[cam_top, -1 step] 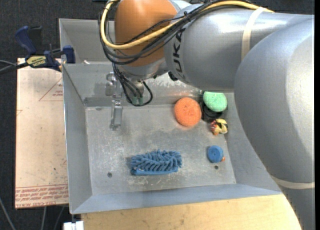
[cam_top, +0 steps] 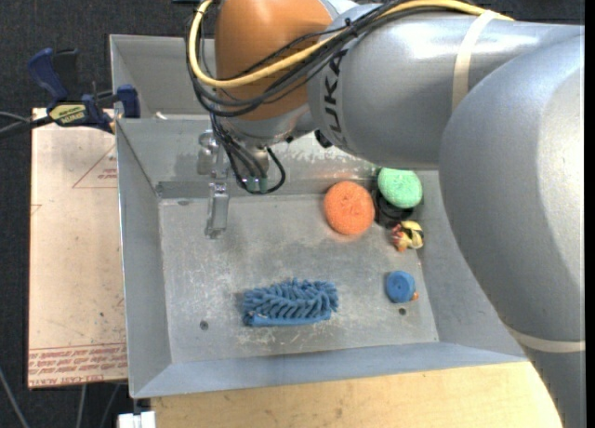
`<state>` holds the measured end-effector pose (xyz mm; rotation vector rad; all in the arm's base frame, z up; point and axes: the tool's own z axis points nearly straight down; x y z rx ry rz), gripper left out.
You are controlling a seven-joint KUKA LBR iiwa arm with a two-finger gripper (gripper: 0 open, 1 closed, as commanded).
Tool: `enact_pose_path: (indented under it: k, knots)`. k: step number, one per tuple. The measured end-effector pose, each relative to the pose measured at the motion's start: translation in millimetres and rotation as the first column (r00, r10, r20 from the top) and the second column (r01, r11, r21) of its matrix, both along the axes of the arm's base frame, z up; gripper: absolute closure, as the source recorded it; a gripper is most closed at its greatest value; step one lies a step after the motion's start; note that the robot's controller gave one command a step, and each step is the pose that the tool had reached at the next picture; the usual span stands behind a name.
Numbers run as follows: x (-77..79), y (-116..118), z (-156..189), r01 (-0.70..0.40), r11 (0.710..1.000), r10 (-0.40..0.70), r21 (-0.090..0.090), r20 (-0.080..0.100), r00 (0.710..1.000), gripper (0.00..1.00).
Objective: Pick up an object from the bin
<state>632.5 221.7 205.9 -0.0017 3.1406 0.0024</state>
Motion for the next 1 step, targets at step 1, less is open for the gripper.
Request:
enact_pose_path:
  k: [1]
  knots:
    - [-11.0,-11.0,-16.1,-0.052,0.999,0.052,0.004,0.009,0.999,0.0]
